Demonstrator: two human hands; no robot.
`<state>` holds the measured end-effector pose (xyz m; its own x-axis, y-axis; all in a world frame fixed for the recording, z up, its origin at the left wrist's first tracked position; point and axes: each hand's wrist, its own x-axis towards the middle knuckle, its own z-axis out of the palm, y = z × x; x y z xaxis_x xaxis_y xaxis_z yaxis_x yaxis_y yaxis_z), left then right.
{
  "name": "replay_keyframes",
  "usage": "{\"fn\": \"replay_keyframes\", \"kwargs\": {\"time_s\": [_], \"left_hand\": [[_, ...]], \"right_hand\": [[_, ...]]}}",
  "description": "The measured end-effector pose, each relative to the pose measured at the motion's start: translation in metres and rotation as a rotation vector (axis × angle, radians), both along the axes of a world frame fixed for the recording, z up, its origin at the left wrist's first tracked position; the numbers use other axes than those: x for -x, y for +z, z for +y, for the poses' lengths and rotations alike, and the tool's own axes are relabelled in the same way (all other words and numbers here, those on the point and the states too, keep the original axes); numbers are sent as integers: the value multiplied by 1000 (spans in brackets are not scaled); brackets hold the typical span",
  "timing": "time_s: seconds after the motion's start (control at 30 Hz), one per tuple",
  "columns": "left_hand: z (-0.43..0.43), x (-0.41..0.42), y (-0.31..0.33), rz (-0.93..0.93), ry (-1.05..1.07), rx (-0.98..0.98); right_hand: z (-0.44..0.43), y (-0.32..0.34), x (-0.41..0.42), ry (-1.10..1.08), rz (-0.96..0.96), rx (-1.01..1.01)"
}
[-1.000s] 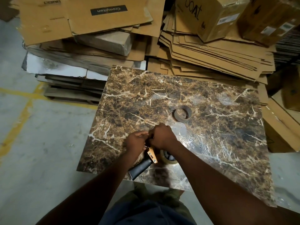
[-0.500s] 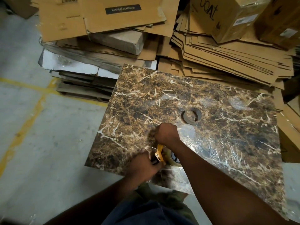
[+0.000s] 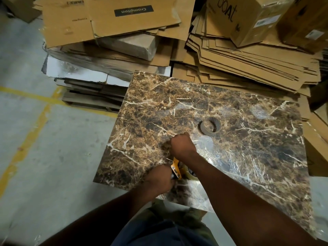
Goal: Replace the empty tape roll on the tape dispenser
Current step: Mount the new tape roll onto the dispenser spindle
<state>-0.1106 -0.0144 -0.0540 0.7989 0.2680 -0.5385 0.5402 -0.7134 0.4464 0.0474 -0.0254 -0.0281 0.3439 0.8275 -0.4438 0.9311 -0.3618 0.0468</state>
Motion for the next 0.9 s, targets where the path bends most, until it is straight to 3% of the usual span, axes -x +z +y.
{"fn": "replay_keyframes", "kwargs": {"time_s": [0.23,0.47,0.6,0.73,0.9], "left_hand": [[-3,-4,-1,29,-59,-69],[-7,-6,-4,58,-48,-128],[-7,-6,-6,56,-94,-125],[-9,-8,-5,35,13,-46],[-14,1,-4,-65,236,46]], "right_hand": [[2,0,-8,-80,37,-35],[2,-7,-30,-487,267,-159],[-6,-17,-34,-603,282,-189],[-9,-21,-32,-671,260,-182],[-16,-26,-40,-570,270,-107]]}}
